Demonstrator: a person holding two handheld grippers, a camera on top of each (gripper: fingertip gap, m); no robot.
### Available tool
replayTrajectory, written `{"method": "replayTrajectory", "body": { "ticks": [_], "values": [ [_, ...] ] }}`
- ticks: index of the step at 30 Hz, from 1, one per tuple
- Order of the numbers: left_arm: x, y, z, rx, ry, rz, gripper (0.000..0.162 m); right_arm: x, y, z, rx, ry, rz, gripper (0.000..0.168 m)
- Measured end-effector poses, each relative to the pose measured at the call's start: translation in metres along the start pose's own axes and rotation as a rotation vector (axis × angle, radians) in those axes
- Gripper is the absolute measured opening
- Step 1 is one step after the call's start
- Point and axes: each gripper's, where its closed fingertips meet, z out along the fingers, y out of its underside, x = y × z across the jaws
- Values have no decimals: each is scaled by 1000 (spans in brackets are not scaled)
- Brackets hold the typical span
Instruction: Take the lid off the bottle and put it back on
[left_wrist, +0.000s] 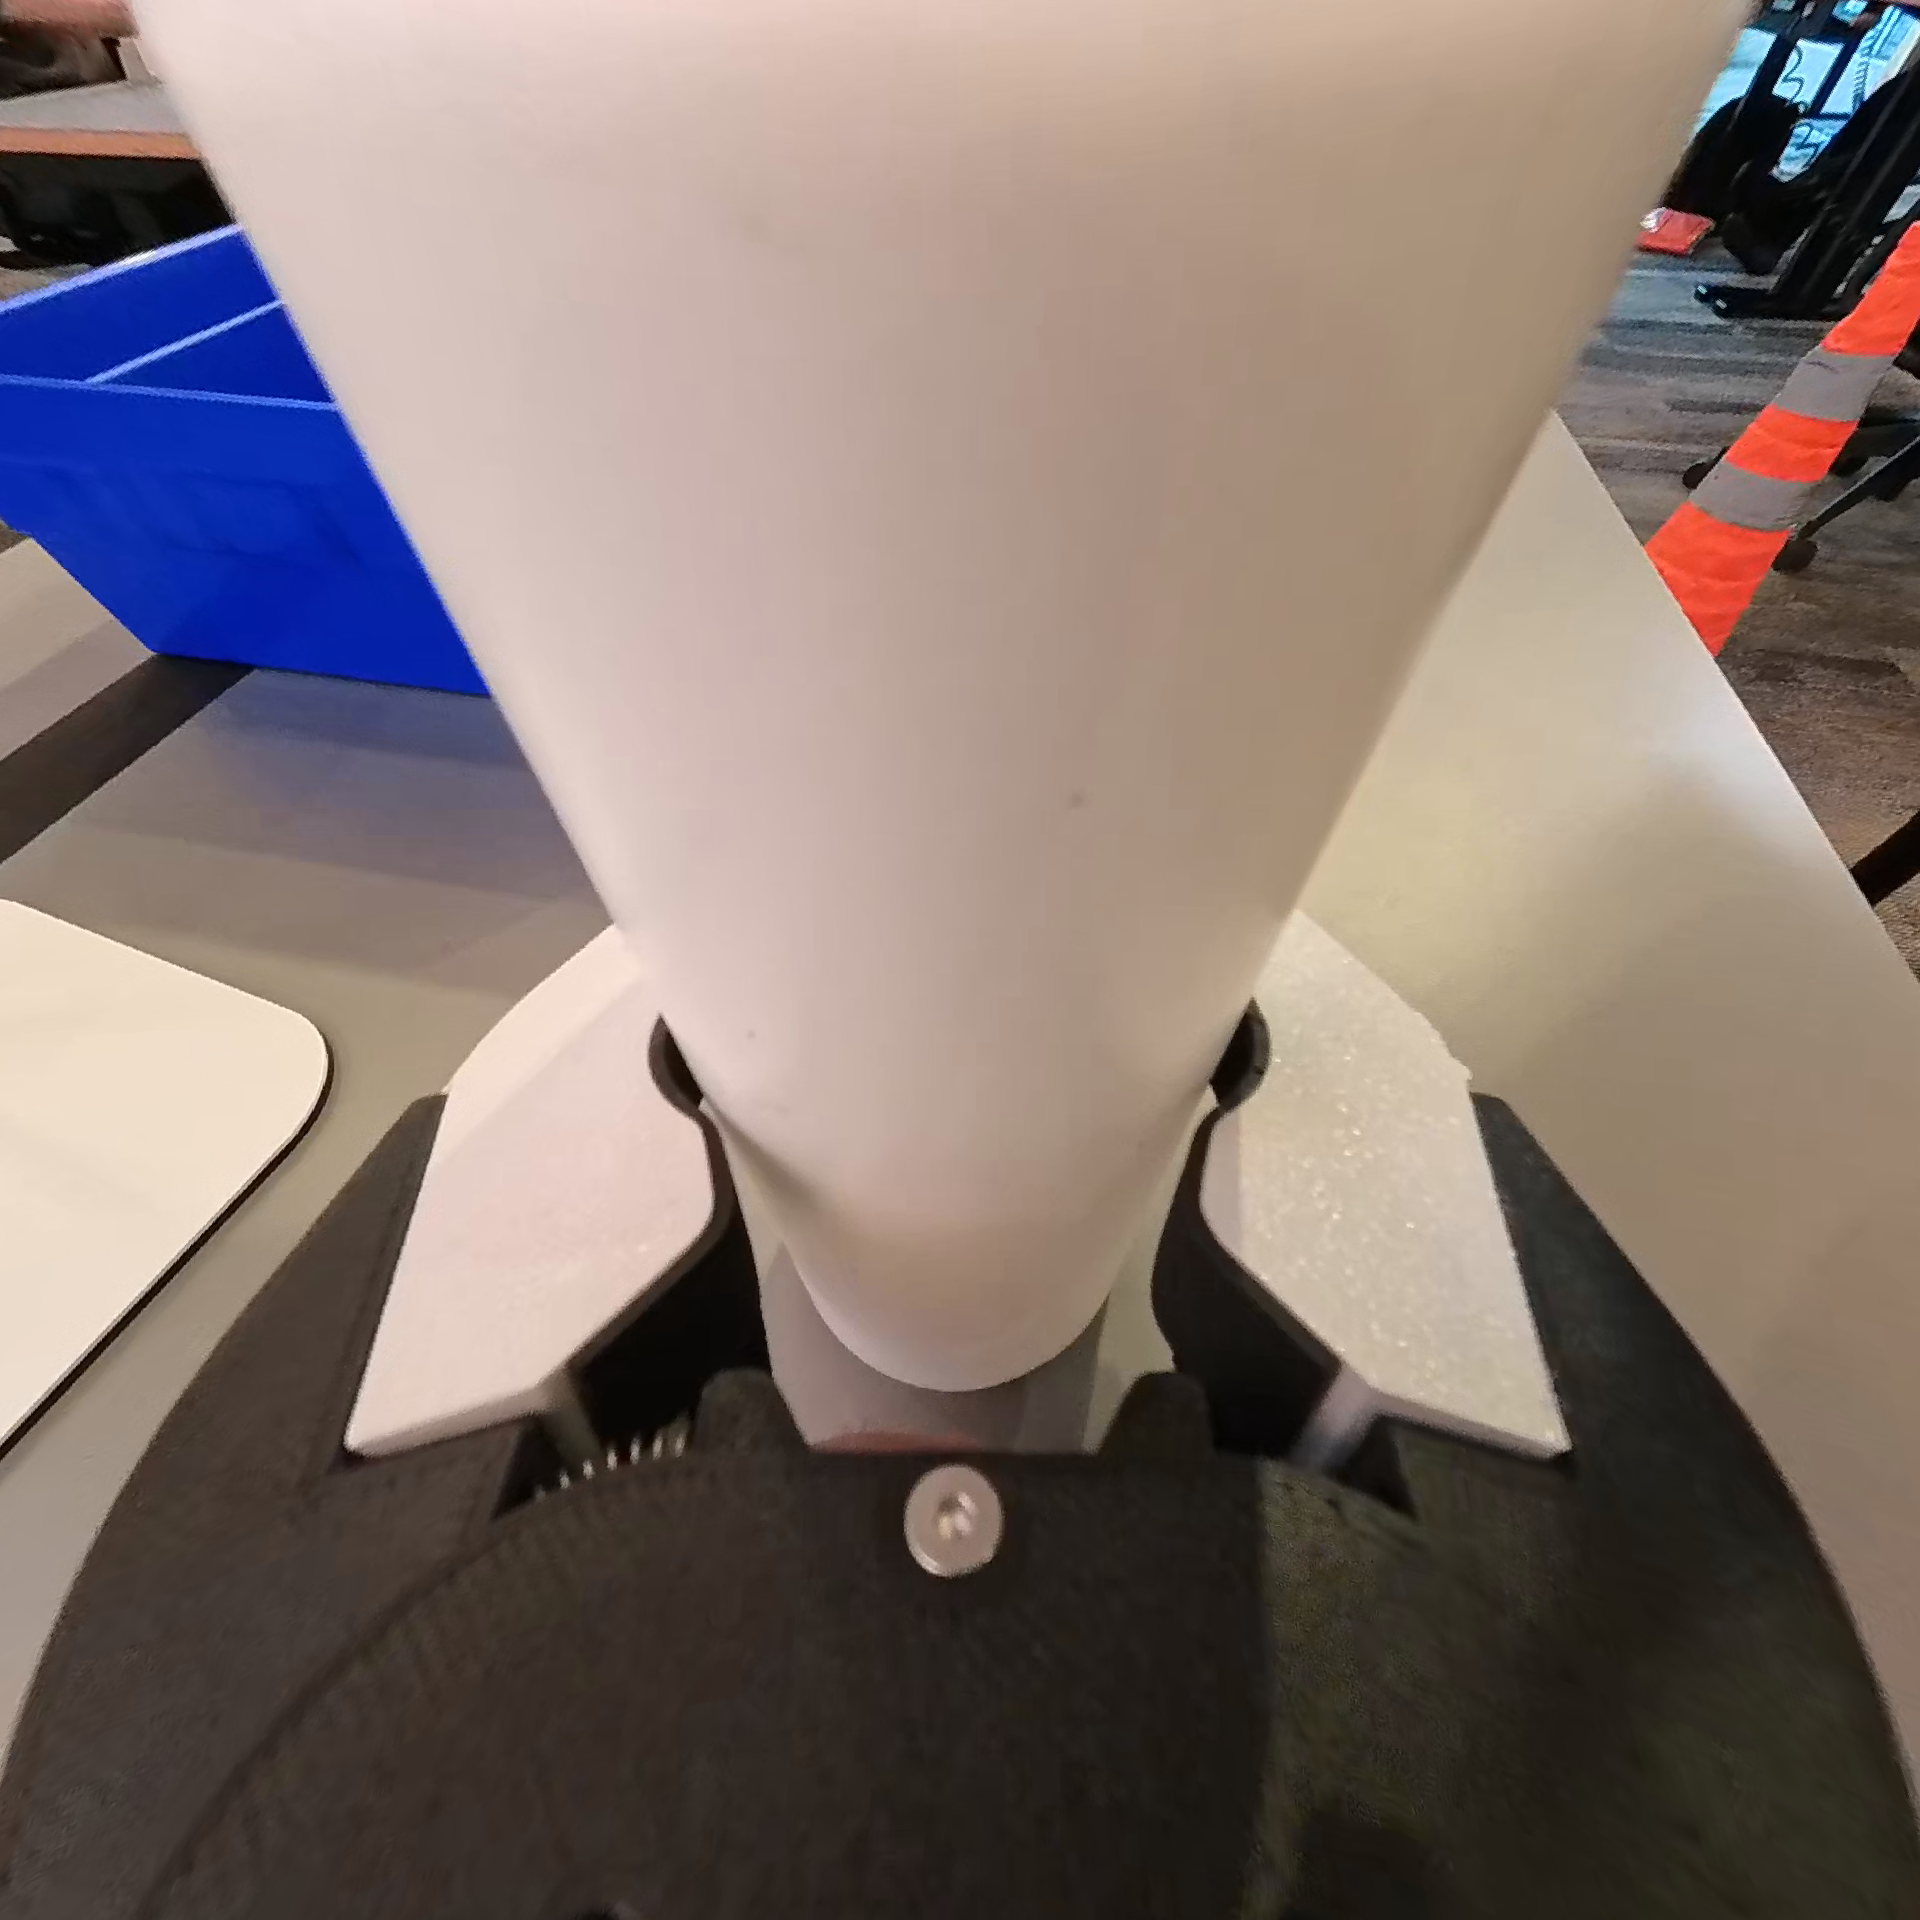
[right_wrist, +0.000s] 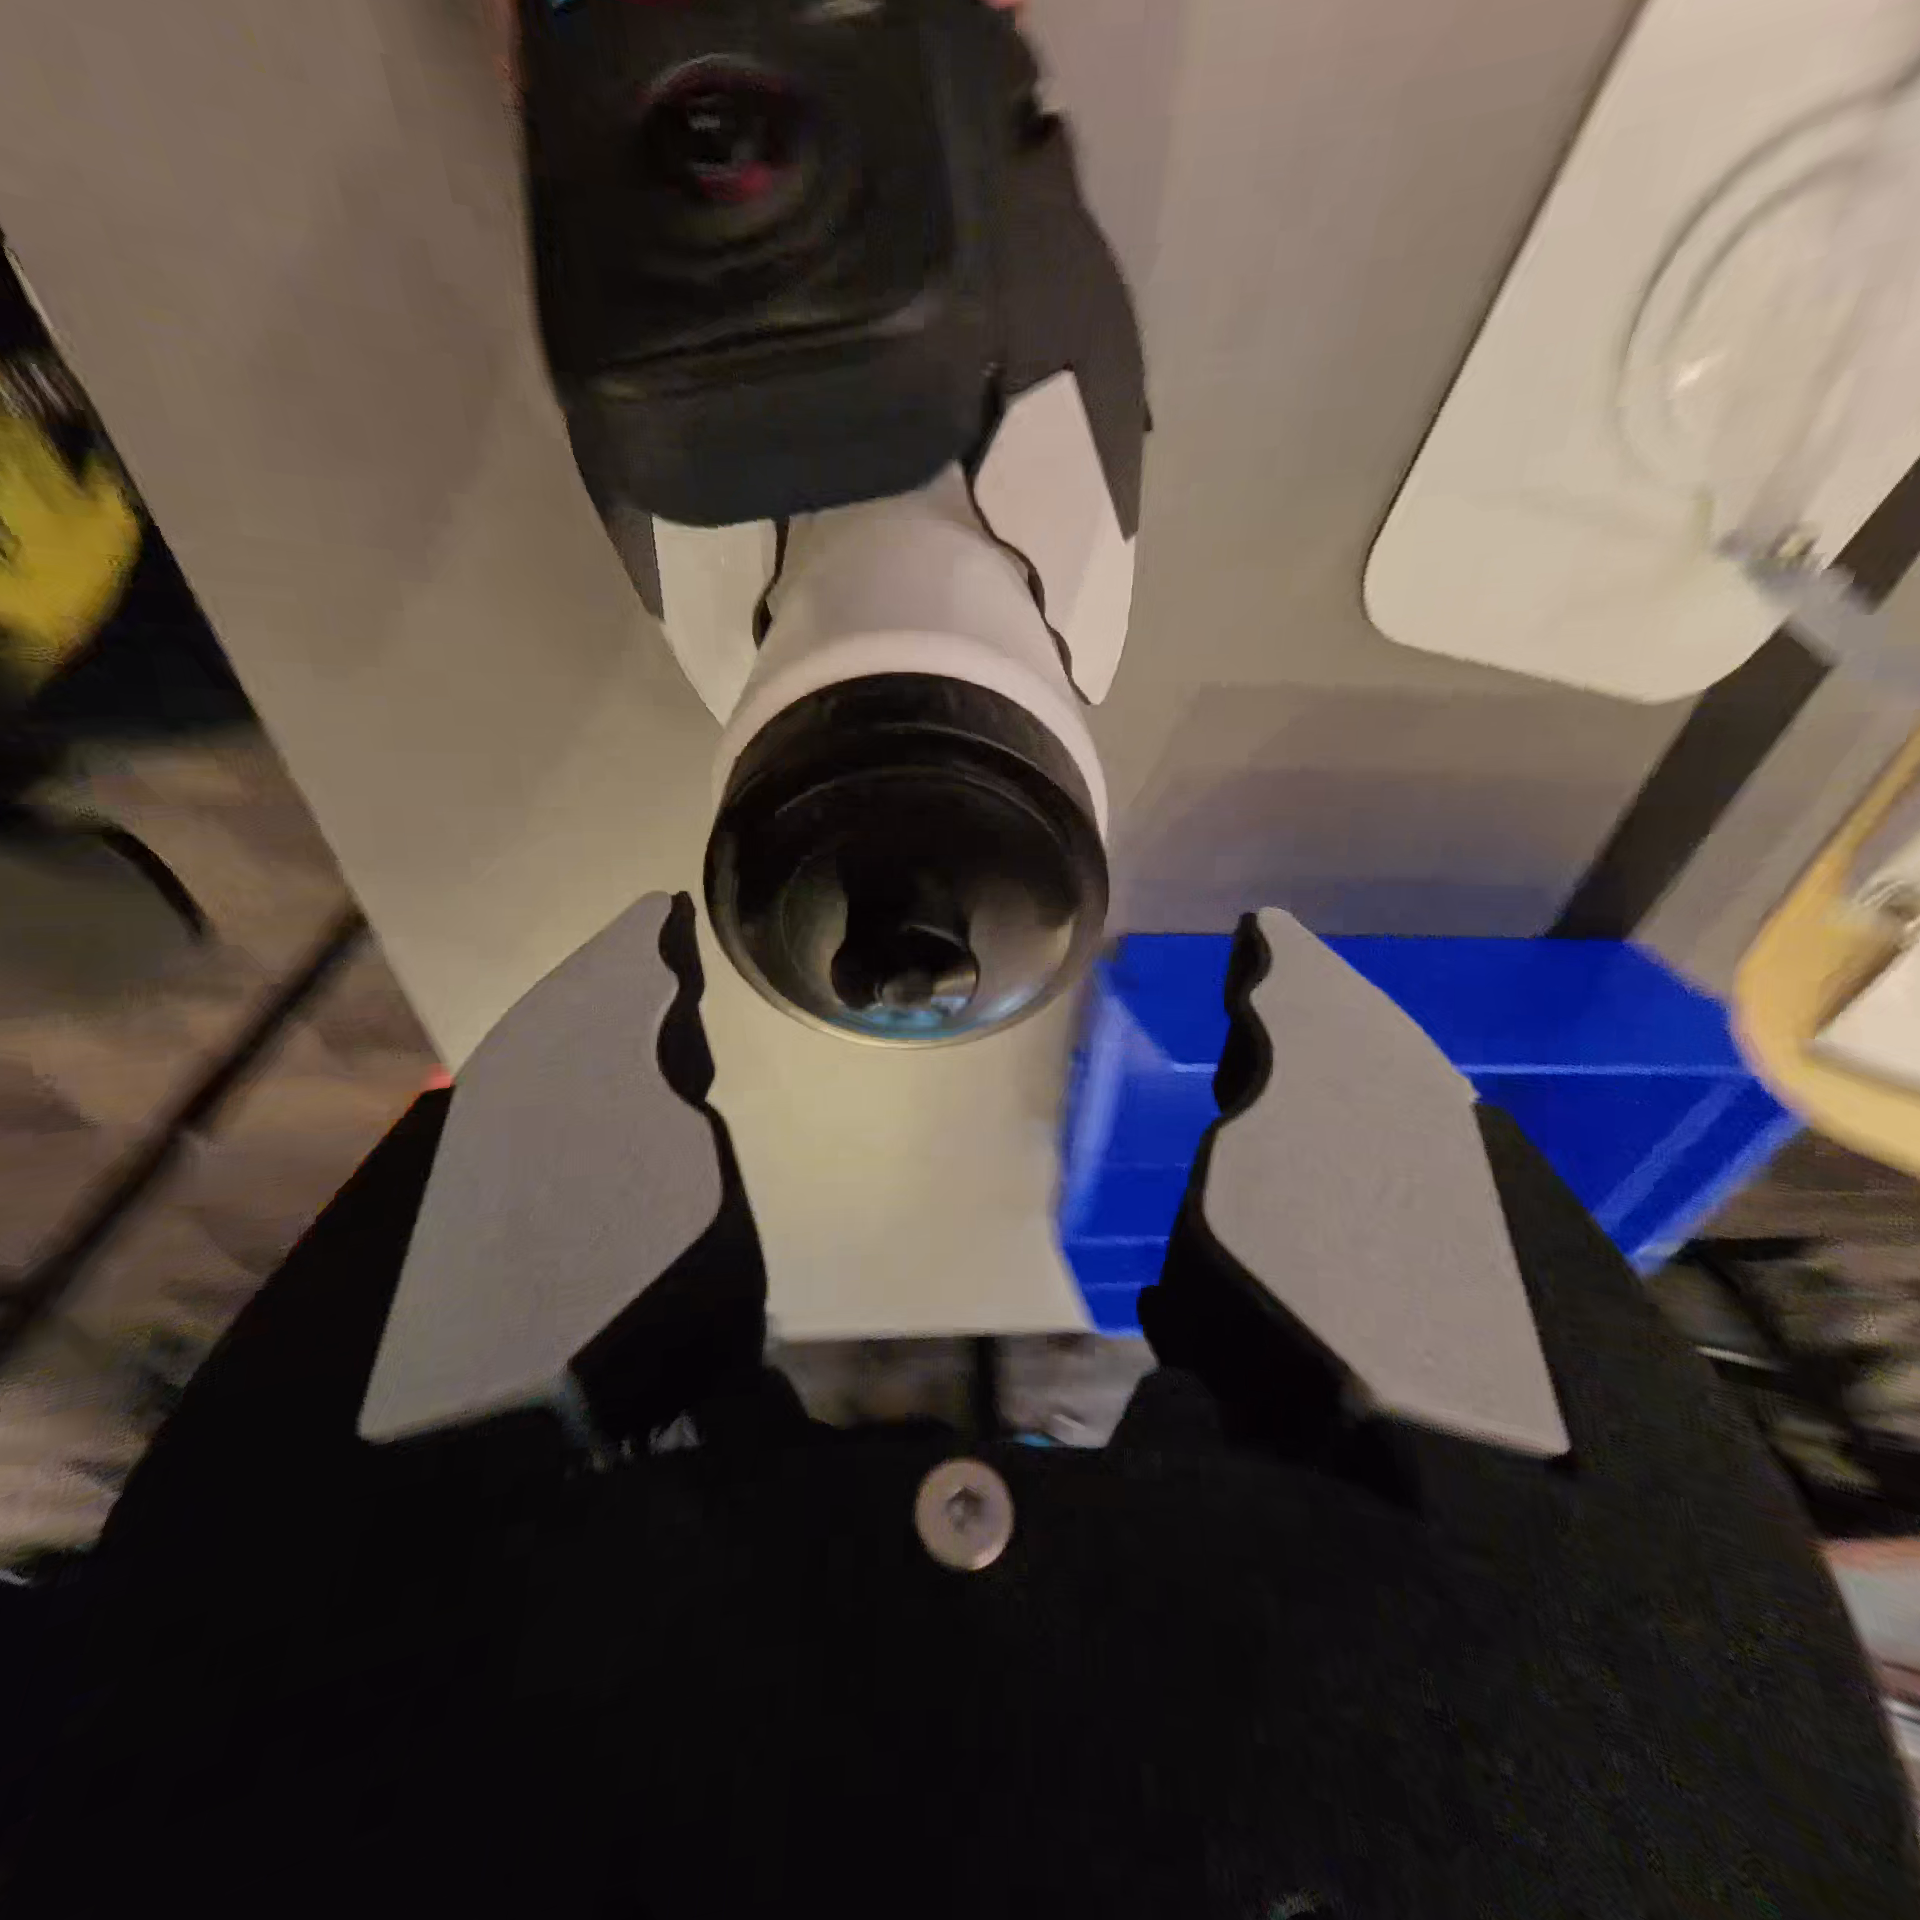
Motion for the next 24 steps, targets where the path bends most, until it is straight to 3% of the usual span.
{"method": "replayTrajectory", "body": {
  "ticks": [5,11,18,24],
  "values": [
    [0,0,0,0,-1,1,97,-11,-6,-4,214,-134,275,75],
    [0,0,0,-2,-4,1,97,-14,-4,11,154,-147,257,75],
    [0,0,0,0,-1,2,97,-13,-2,12,67,-119,64,76],
    [2,0,1,-1,-1,15,97,-9,7,10,-185,1,-389,76]
  ]
}}
